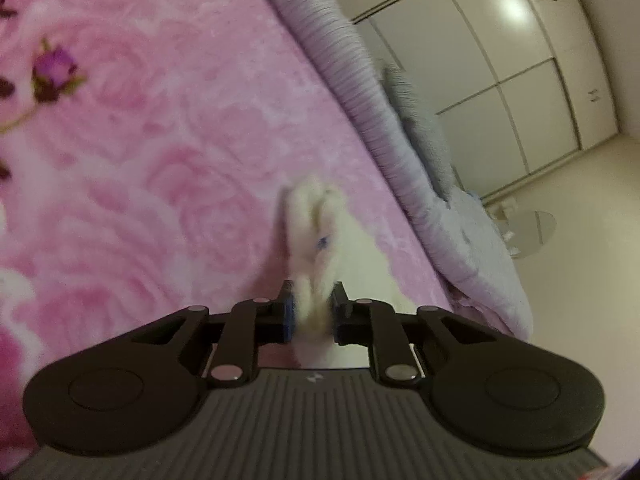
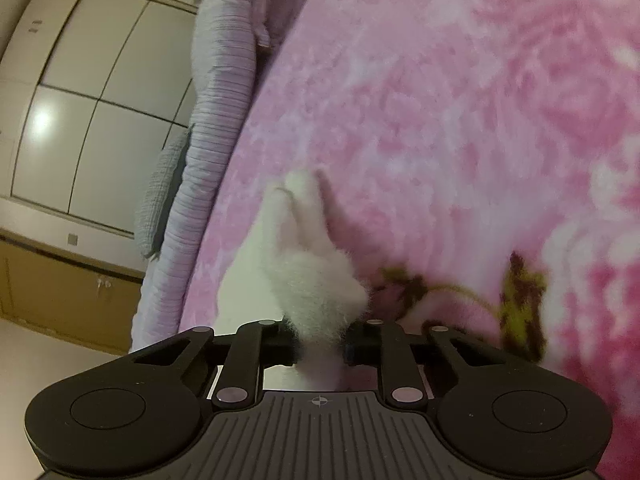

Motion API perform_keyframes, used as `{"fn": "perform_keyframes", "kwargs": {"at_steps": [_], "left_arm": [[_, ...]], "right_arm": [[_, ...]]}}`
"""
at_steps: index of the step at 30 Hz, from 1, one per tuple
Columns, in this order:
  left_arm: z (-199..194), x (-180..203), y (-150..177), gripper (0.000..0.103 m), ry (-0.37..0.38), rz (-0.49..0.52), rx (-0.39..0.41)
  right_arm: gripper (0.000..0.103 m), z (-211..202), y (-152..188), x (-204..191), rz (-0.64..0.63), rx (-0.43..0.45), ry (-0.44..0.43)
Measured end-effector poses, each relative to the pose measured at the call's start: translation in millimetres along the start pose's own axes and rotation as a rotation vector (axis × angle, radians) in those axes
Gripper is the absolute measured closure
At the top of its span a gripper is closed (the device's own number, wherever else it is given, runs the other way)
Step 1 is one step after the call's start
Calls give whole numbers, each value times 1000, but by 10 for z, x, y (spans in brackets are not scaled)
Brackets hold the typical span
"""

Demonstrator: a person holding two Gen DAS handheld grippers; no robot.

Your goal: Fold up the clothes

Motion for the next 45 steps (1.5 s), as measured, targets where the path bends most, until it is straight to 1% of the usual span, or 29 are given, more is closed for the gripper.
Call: {"fn": "perform_keyframes", "kwargs": {"at_steps": [3,5,7,9,10,11,12,13,14,16,17,19,20,22,24,26,28,29,30,32,34,36,38,39,41,42,43,44,45], "left_arm": [[-277,55,66,90,23,31,6],[-482,20,148,90,23,48,2],[-651,-57,256,90,10,68,-11],[-736,-247,400,89,-61,87,-56],[-778,-341,470,89,-97,97,-77],[-797,-419,492,88,-139,101,-77],[-844,-473,482,88,-161,99,-67],[-914,-480,437,90,-186,107,-46],[-984,-483,390,91,-211,118,-24],[-1120,-360,241,91,-277,215,49],[-1172,-251,195,91,-276,259,72],[-1143,77,178,91,-219,348,61],[-1052,281,233,91,-185,402,29],[-829,678,425,91,-112,509,-21],[-548,1019,730,91,-28,608,-112],[-214,1249,993,90,38,657,-188],[111,1470,1251,91,104,704,-263],[237,1491,1317,92,108,721,-271],[387,1499,1354,92,94,747,-275],[635,1493,1360,93,70,793,-255],[854,1437,1300,98,36,824,-234],[1013,1394,1166,101,-4,826,-217],[1170,1351,1032,100,-45,827,-200],[1243,1329,963,100,-65,828,-190],[1224,1296,783,101,-106,827,-157],[1157,1307,714,101,-104,822,-145],[1090,1319,648,101,-100,815,-133],[1025,1346,624,100,-73,792,-142],[980,1392,645,100,-40,793,-161]], "right_arm": [[85,-211,3,-102,24,-6,-13],[85,-401,15,-169,11,-21,-17],[84,-603,66,-178,1,-42,0],[84,-749,153,-103,-27,-82,43],[81,-797,196,-37,-56,-109,73],[79,-842,230,37,-80,-132,109],[75,-894,244,111,-103,-146,153],[65,-949,227,121,-143,-144,190],[63,-999,192,80,-197,-132,222],[63,-1082,126,-45,-322,-107,286],[63,-1098,99,-164,-408,-96,319],[63,-1080,92,-455,-608,-56,364],[63,-1026,126,-629,-699,-49,347],[63,-844,274,-903,-791,-84,246],[63,-525,500,-1102,-837,-199,105],[64,-131,785,-1171,-854,-350,-18],[74,226,1012,-1130,-858,-481,-65],[74,391,1102,-1091,-860,-534,-78],[74,527,1161,-1047,-864,-568,-82],[74,783,1192,-955,-874,-607,-81],[74,975,1146,-859,-907,-606,-48],[74,1055,997,-777,-965,-552,25],[81,1144,793,-701,-979,-498,91],[87,1161,719,-691,-977,-479,111],[87,1137,629,-724,-970,-451,133],[87,1124,583,-740,-967,-437,144],[87,1083,565,-790,-970,-425,141],[87,1032,601,-872,-980,-425,106],[87,1005,673,-949,-985,-442,55]]}}
Point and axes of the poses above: each gripper's, at about its wrist camera, not at the fingertips, and z roughly the way its jaws point, x to its right, y to its underside, the point moved 7 cm from there along z, roughly the way its jaws point, and after that the axes turned 13 degrees about -y, right-handed, at the moved point
